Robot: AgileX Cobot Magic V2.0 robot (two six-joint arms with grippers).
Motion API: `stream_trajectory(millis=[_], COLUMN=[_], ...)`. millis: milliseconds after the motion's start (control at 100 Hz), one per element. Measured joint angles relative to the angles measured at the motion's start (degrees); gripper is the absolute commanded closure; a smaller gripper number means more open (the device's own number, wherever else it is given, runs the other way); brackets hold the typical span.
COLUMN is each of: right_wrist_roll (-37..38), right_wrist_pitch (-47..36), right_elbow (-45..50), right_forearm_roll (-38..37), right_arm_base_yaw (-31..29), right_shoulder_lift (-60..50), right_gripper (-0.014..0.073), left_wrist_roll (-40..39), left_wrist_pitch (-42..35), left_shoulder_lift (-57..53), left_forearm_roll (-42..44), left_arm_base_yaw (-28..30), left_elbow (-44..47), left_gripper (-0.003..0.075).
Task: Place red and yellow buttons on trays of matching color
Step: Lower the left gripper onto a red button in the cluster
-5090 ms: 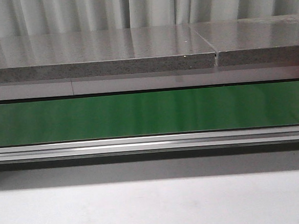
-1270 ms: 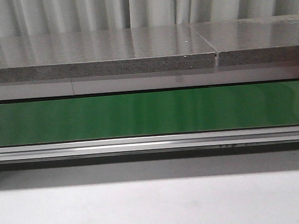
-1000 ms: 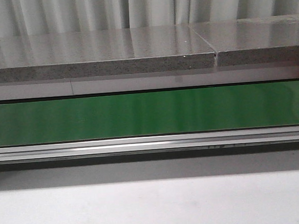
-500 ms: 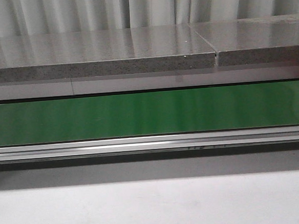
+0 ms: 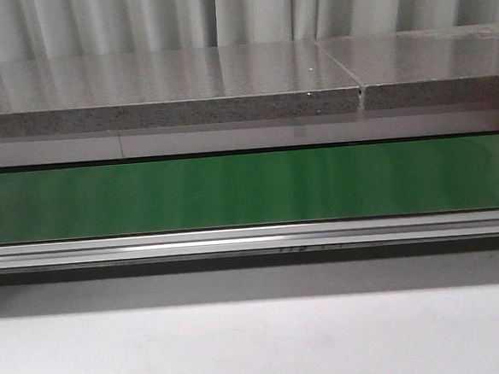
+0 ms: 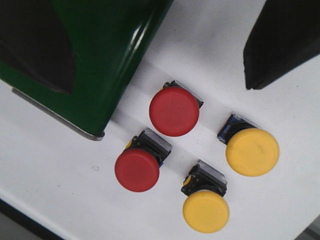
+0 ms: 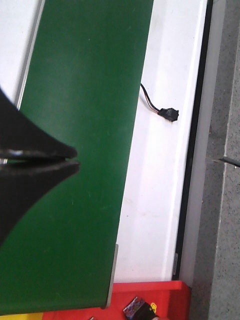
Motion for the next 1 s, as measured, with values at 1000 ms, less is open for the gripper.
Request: stream_trajectory(millis=[1000], right_wrist_roll=[0.00], right_wrist_pitch=[0.00], right_elbow=[0.00], right_forearm_roll=[0.00], right_arm_base_yaw=[0.00], right_shoulder_lift=[0.00], right_gripper=[0.0660], left_wrist_roll=[0.00], left_wrist_pitch=[-3.16], left_shoulder_lift=[13.42], left_forearm_roll=[-0.04], left_arm_base_yaw=[0.00], left_elbow=[-7.04], left_gripper=[0.0075])
